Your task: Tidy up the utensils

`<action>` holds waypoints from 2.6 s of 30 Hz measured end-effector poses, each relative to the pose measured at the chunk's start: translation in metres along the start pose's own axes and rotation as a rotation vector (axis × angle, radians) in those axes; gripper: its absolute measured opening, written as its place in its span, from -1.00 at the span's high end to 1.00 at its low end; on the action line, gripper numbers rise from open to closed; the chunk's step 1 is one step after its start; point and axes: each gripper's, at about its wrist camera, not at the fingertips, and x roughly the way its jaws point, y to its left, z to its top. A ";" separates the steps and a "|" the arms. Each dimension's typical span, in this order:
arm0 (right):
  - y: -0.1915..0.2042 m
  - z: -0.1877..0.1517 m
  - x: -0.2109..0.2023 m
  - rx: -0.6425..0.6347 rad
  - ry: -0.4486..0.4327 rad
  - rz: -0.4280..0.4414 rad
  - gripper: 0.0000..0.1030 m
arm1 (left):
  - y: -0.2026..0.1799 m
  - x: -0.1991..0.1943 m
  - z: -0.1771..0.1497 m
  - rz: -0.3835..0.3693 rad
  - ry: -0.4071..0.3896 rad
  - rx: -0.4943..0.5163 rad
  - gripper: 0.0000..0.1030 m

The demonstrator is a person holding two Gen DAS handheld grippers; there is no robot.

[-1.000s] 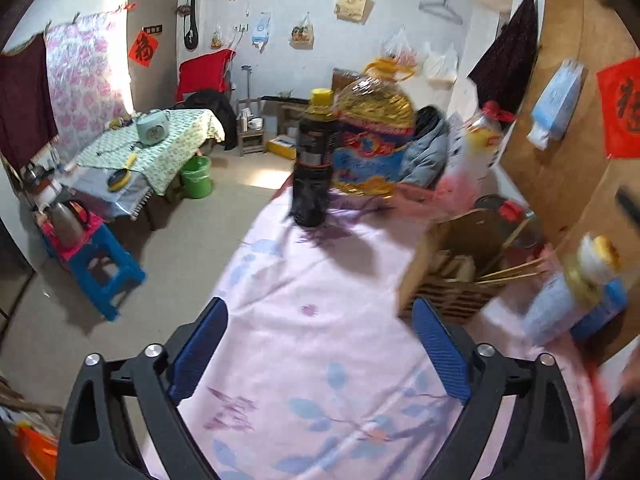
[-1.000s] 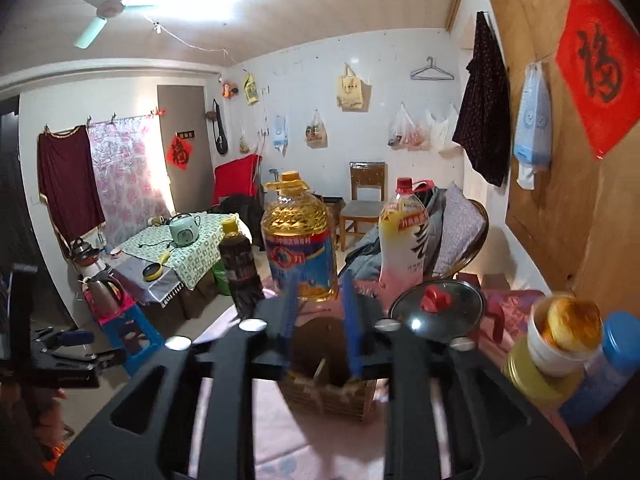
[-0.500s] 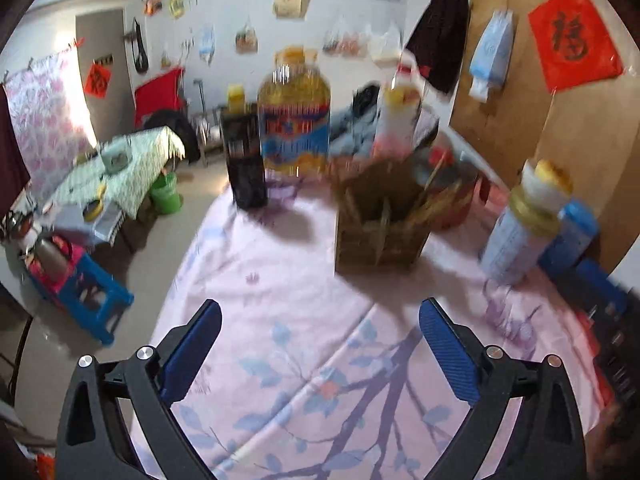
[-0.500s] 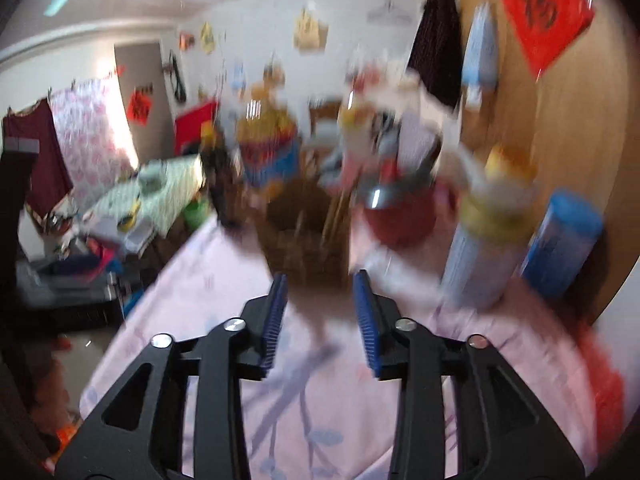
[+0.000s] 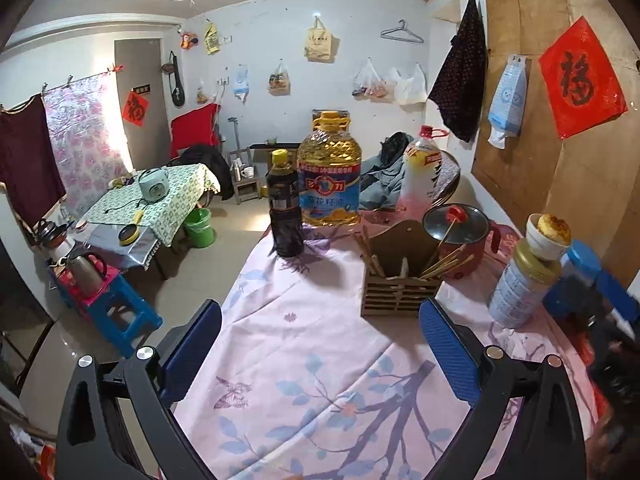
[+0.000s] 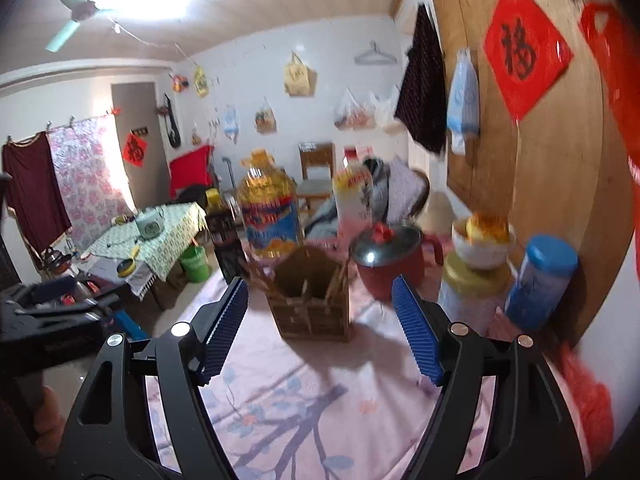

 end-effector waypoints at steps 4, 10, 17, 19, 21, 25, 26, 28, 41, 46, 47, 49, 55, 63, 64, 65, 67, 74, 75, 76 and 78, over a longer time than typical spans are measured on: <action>0.000 -0.008 0.009 0.010 0.044 0.005 -0.42 | 0.000 0.004 -0.005 0.010 0.023 -0.003 -0.89; 0.004 -0.007 0.009 -0.011 0.048 0.008 -0.46 | -0.003 0.008 -0.007 -0.001 0.032 0.003 -0.89; 0.005 -0.008 0.012 -0.013 0.050 0.010 -0.46 | -0.007 0.009 -0.007 -0.004 0.018 0.019 -0.89; 0.005 -0.008 0.013 -0.014 0.054 0.009 -0.46 | -0.009 0.008 -0.007 -0.001 0.001 0.033 -0.89; 0.004 -0.008 0.014 -0.012 0.057 0.012 -0.46 | -0.011 0.008 -0.007 -0.005 -0.006 0.039 -0.89; 0.003 -0.006 0.016 -0.016 0.057 0.010 -0.46 | -0.013 0.013 -0.005 -0.020 0.005 0.038 -0.89; 0.003 -0.005 0.016 -0.015 0.056 0.008 -0.46 | -0.012 0.013 -0.005 -0.019 0.004 0.039 -0.89; 0.003 -0.004 0.017 -0.014 0.056 0.008 -0.46 | -0.013 0.015 -0.004 -0.023 0.005 0.040 -0.89; 0.000 -0.002 0.021 -0.014 0.056 0.005 -0.46 | -0.016 0.021 -0.003 -0.024 0.014 0.047 -0.89; 0.001 -0.002 0.021 -0.014 0.057 0.006 -0.46 | -0.018 0.027 -0.003 -0.018 0.022 0.051 -0.89; 0.001 -0.002 0.021 -0.007 0.060 0.014 -0.46 | -0.019 0.029 -0.004 -0.017 0.024 0.053 -0.89; 0.000 -0.001 0.022 -0.005 0.060 0.016 -0.46 | -0.019 0.029 -0.004 -0.017 0.021 0.054 -0.89; 0.000 -0.001 0.024 -0.003 0.063 0.018 -0.46 | -0.020 0.030 -0.004 -0.017 0.023 0.057 -0.89; 0.000 0.002 0.027 0.000 0.062 0.016 -0.46 | -0.021 0.032 -0.005 -0.019 0.024 0.057 -0.89; 0.000 0.002 0.027 0.000 0.062 0.016 -0.46 | -0.021 0.032 -0.005 -0.019 0.024 0.057 -0.89; 0.000 0.001 0.027 0.001 0.062 0.017 -0.46 | -0.021 0.032 -0.005 -0.019 0.023 0.058 -0.89; 0.000 0.002 0.027 0.003 0.063 0.019 -0.46 | -0.022 0.033 -0.006 -0.018 0.022 0.061 -0.89; -0.001 0.002 0.028 0.002 0.063 0.017 -0.46 | -0.022 0.033 -0.005 -0.020 0.025 0.058 -0.89; -0.001 0.002 0.028 0.001 0.063 0.017 -0.46 | -0.022 0.033 -0.005 -0.020 0.025 0.059 -0.89; -0.001 0.002 0.027 0.001 0.062 0.016 -0.46 | -0.023 0.033 -0.005 -0.021 0.026 0.060 -0.89; -0.001 0.002 0.028 0.000 0.062 0.016 -0.46 | -0.023 0.033 -0.005 -0.020 0.025 0.062 -0.89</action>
